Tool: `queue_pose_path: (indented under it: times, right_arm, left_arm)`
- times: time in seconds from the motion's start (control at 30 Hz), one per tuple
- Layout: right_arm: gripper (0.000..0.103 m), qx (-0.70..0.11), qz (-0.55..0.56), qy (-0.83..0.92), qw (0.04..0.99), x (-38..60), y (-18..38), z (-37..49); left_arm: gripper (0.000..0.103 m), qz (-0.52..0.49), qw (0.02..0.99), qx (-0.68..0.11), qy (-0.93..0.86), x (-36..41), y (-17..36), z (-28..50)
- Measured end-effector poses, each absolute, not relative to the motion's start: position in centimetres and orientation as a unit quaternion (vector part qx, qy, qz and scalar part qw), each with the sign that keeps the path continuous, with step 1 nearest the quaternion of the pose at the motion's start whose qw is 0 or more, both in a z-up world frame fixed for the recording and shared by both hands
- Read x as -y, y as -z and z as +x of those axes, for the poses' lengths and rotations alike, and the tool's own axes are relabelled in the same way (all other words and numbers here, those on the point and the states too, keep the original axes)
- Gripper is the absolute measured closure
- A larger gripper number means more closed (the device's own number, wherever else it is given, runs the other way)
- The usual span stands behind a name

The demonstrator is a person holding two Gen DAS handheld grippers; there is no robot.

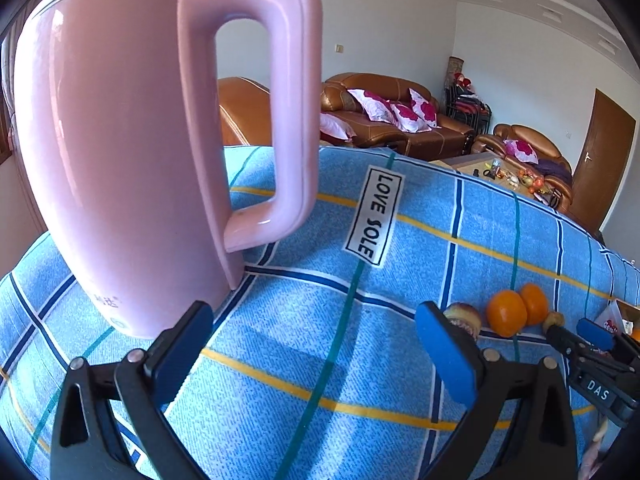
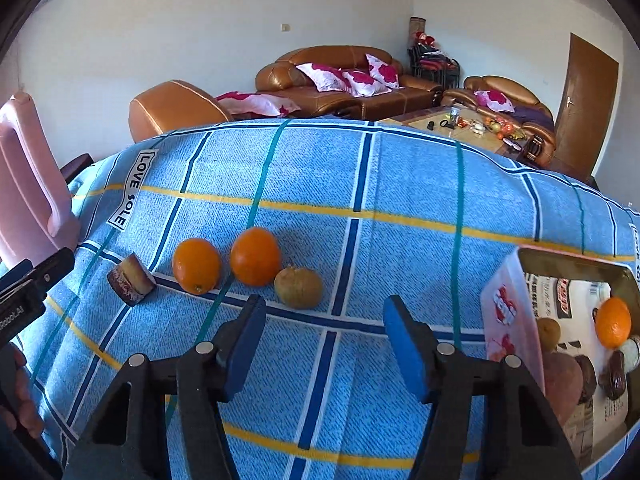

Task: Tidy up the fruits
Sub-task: 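Lower the right tool onto the brown kiwi and close it, then grasp the chocolate cake with the left tool while the right tool holds the kiwi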

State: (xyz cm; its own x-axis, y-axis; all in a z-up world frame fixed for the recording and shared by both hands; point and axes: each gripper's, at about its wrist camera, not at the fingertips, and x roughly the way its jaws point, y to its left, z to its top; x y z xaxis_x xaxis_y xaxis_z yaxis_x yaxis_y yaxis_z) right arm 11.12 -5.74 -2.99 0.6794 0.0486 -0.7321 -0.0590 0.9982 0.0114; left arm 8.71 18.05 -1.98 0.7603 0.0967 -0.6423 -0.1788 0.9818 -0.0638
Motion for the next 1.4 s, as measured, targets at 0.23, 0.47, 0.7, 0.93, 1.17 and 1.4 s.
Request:
queue_pose_path:
  times: [0.23, 0.47, 0.7, 0.93, 1.17, 1.4]
  right_arm:
    - [0.072, -0.43, -0.021, -0.058, 0.901, 4.8, 4.1, 12.6]
    - [0.072, -0.402, 0.037, -0.088, 0.911, 5.7, 3.4, 8.8]
    - [0.072, -0.316, 0.063, -0.055, 0.945, 6.4, 1.2, 3.4]
    - [0.072, -0.294, 0.059, -0.048, 0.953, 7.0, 0.3, 2.4]
    - [0.072, -0.31, 0.07, -0.059, 0.946, 7.5, 0.8, 2.9]
    - [0.072, -0.316, 0.071, -0.06, 0.944, 7.6, 0.9, 3.4]
  left_arm:
    - [0.0, -0.043, 0.942, -0.327, -0.066, -17.6, 1.7, 8.7]
    - [0.001, -0.022, 0.954, -0.3, -0.001, -16.2, 0.9, 8.3]
    - [0.01, 0.04, 0.949, -0.308, 0.063, -12.3, 0.8, 8.1]
    - [0.038, 0.066, 0.93, -0.357, 0.062, -10.1, 2.1, 10.2]
    - [0.058, 0.058, 0.897, -0.43, 0.088, -9.5, 4.0, 12.8]
    - [0.062, -0.001, 0.905, -0.419, 0.074, -11.6, 3.3, 12.1]
